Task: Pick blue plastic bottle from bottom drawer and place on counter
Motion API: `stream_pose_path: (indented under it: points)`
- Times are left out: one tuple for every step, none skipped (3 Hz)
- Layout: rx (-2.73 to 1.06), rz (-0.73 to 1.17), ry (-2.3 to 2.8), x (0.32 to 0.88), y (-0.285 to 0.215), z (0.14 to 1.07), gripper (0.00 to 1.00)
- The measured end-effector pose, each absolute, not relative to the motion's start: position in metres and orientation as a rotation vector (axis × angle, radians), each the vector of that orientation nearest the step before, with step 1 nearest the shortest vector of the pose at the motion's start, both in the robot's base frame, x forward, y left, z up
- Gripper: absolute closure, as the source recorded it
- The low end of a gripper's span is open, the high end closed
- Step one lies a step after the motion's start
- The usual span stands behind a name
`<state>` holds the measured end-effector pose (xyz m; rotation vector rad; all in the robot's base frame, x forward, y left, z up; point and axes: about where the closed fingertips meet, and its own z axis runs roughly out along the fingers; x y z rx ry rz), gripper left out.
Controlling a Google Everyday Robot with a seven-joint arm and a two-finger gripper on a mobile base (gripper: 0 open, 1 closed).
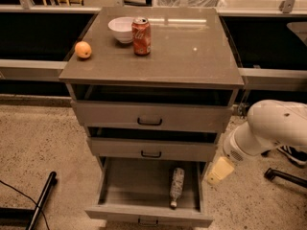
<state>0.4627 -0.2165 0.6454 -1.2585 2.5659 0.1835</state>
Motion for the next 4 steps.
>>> stream_pose_path:
  points:
    - [-1.100, 0.225, 2.628, 0.484, -0.211, 0.601, 0.00]
    - [-0.947, 0.269, 2.665, 0.500, -0.198, 0.541, 0.00]
    - [-0.868, 0.370, 2.685, 0.512, -0.178, 0.485, 0.00]
    - [-0.995, 0.487, 2.645, 0.522, -0.160, 0.470, 0.00]
